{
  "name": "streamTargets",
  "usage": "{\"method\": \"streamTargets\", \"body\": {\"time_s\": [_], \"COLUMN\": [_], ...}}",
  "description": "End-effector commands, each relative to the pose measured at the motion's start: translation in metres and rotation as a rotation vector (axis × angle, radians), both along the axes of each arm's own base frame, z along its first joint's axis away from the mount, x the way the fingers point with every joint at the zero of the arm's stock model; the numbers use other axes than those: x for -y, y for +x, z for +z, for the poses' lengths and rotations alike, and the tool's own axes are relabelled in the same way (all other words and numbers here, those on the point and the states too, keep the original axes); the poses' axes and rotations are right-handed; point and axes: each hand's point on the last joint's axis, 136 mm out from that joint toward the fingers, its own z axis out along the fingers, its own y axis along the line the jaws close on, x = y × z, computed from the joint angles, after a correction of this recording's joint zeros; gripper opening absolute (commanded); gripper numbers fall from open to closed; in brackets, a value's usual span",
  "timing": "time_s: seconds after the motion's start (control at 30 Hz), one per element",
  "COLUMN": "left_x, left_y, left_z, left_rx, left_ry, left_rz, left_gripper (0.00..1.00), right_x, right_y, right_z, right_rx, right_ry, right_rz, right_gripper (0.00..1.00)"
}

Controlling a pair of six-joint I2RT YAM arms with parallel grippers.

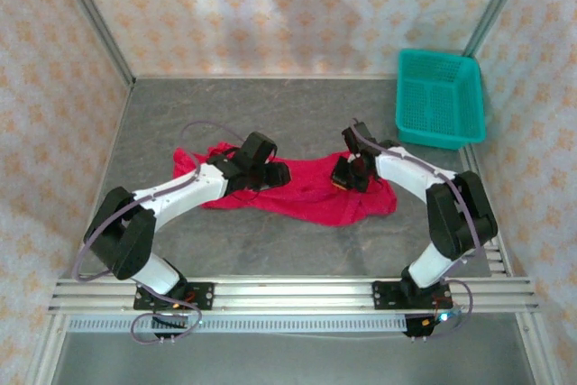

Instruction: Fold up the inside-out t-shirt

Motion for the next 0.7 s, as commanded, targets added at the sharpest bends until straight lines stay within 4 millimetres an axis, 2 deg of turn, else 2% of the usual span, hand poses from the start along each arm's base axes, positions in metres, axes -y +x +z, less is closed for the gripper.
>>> {"method": "streamTargets", "body": {"time_s": [0.0, 0.13, 0.43, 0.47, 0.57, 0.6, 0.67], "left_x": [0.021, 0.043, 0.066, 0.066, 0.065, 0.062, 0.049], "left_y": [0.003, 0.007, 0.032, 0.034, 0.037, 0.036, 0.033], "left_z": [-0.002, -0.011, -0.033, -0.036, -0.041, -0.041, -0.036], "left_rx": [0.018, 0.034, 0.038, 0.039, 0.033, 0.029, 0.031], "left_ry": [-0.050, -0.082, -0.098, -0.091, -0.045, -0.016, 0.046], "left_rz": [-0.029, -0.064, -0.049, -0.043, -0.057, -0.064, -0.070], "left_gripper": [0.53, 0.55, 0.54, 0.51, 0.09, 0.00, 0.00], "right_x": [0.002, 0.003, -0.002, -0.002, 0.002, 0.006, 0.017], "right_y": [0.021, 0.025, 0.026, 0.026, 0.026, 0.027, 0.029], "right_z": [0.038, 0.050, 0.048, 0.048, 0.049, 0.050, 0.053], "right_rx": [0.107, 0.116, 0.094, 0.093, 0.087, 0.084, 0.077], "right_ry": [-0.009, -0.003, 0.024, 0.027, 0.021, 0.015, 0.006], "right_rz": [-0.026, -0.031, -0.026, -0.027, -0.023, -0.027, -0.040], "right_gripper": [0.00, 0.00, 0.00, 0.00, 0.00, 0.00, 0.00]}}
